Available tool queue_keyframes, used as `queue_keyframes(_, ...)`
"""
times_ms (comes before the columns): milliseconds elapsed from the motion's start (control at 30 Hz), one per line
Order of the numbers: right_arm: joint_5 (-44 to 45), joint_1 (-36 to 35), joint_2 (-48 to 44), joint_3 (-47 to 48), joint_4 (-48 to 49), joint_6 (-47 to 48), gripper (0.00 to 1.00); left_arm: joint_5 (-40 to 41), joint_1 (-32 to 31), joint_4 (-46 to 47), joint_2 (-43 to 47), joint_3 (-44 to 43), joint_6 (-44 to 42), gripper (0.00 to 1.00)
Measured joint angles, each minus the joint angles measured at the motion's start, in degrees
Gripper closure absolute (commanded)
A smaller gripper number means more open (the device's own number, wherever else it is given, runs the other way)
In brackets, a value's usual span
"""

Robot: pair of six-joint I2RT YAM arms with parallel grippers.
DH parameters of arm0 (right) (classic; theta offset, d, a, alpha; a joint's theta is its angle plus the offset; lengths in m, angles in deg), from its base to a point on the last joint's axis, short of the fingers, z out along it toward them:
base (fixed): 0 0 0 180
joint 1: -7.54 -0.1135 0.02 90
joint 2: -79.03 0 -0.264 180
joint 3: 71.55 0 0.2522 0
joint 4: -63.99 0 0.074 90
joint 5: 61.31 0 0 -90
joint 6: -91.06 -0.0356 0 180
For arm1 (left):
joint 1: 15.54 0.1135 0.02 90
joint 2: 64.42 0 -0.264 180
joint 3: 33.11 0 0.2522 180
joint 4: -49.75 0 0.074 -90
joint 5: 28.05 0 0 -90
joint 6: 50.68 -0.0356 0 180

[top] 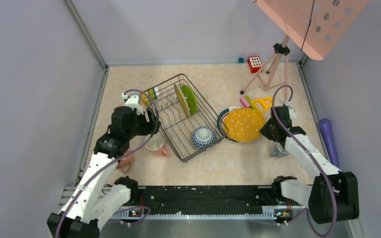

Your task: Load the mixed dishes into the dish rack

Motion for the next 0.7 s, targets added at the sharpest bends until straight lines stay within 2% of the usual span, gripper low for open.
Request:
queue_keyframes(333,2.01,0.02,-5.42,3.67,-6.56,8.13,1.00,-0.02,0.00,0.00,0.00,0.00,-0.02,0.26)
queue_keyframes(700,5.84,-1.73,-6.58,22.36,-10.38,17.51,1.00,-0.02,0.00,0.00,0.00,0.00,-0.04,0.26)
